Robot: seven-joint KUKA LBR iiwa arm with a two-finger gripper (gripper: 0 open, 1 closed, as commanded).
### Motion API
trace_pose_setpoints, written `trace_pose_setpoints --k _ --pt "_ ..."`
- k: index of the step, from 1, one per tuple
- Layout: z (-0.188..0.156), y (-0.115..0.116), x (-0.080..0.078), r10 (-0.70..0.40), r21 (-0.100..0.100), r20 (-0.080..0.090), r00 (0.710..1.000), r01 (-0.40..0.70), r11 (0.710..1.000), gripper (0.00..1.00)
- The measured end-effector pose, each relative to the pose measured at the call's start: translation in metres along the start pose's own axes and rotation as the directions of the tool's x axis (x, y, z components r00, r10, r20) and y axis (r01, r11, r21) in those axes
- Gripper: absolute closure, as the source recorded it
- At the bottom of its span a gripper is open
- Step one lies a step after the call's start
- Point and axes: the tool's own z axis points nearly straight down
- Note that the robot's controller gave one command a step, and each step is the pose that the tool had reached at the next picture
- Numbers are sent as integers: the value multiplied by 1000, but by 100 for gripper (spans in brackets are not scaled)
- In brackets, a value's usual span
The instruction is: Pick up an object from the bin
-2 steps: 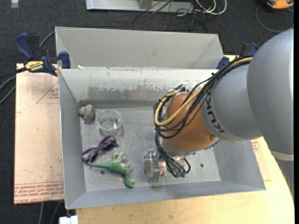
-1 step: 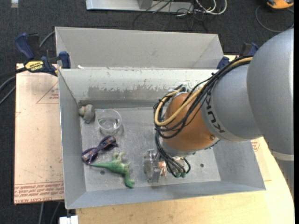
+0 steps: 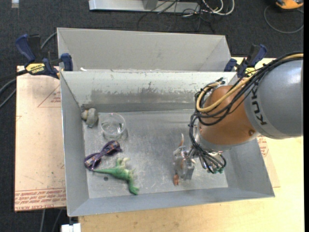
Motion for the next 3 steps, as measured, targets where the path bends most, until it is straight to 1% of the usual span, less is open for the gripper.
trace_pose_setpoints --k 1,2,3 --pt "-3 15 -12 -135 -5 0 991 135 991 0" --pt "-3 15 -12 -135 -5 0 991 135 991 0" --pt "21 -48 10 -355 -4 4 935 355 935 0"
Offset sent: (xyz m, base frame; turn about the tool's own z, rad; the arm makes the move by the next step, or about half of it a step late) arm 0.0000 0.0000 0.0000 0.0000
